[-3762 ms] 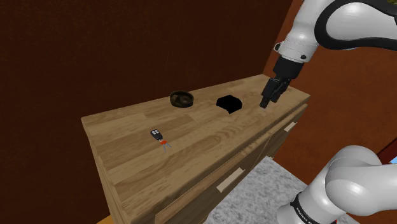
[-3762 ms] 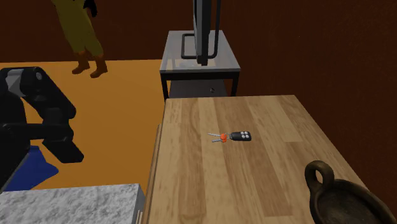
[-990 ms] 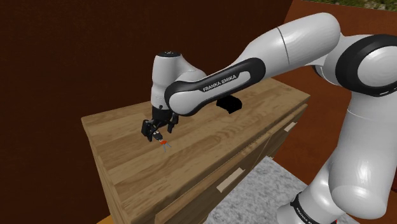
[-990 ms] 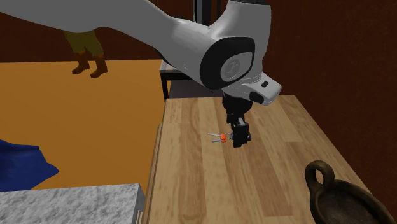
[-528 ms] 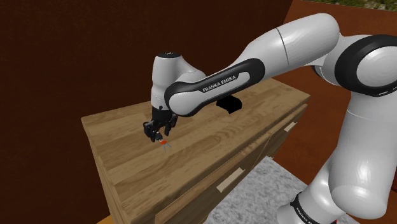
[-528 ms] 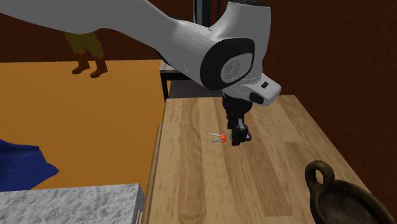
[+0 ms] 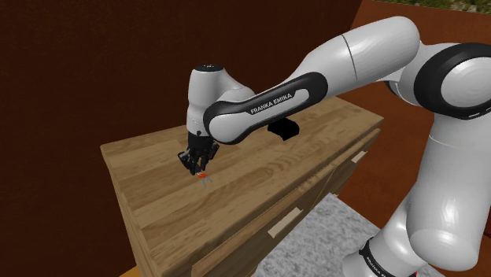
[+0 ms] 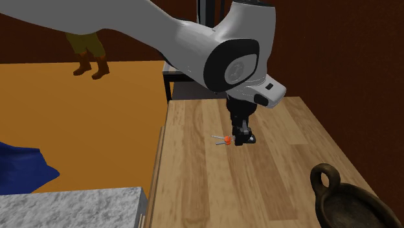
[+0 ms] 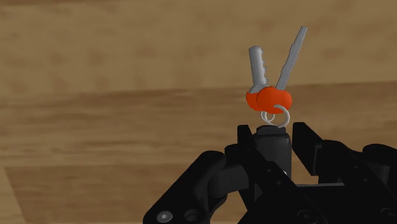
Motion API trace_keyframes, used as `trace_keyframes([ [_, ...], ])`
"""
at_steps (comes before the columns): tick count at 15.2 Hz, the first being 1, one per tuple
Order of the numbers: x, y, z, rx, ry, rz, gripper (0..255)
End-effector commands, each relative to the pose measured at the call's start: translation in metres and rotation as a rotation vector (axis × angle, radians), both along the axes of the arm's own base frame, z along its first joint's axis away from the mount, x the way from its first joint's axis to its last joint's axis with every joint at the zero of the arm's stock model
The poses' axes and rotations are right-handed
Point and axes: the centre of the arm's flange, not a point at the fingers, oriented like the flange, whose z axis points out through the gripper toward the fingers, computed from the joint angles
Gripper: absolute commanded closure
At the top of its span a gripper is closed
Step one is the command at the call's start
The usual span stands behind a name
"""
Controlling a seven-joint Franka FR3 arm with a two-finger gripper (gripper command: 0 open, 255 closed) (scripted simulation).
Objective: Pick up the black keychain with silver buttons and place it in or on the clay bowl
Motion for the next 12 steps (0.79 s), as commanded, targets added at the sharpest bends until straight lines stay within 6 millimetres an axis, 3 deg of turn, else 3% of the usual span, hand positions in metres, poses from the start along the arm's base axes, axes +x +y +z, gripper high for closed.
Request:
trace_keyframes([
  [1, 0.0, 0.0, 0.0, 0.0, 0.0, 0.0, 255],
  [12, 0.0, 0.0, 0.058, 0.0, 0.0, 0.0, 255],
])
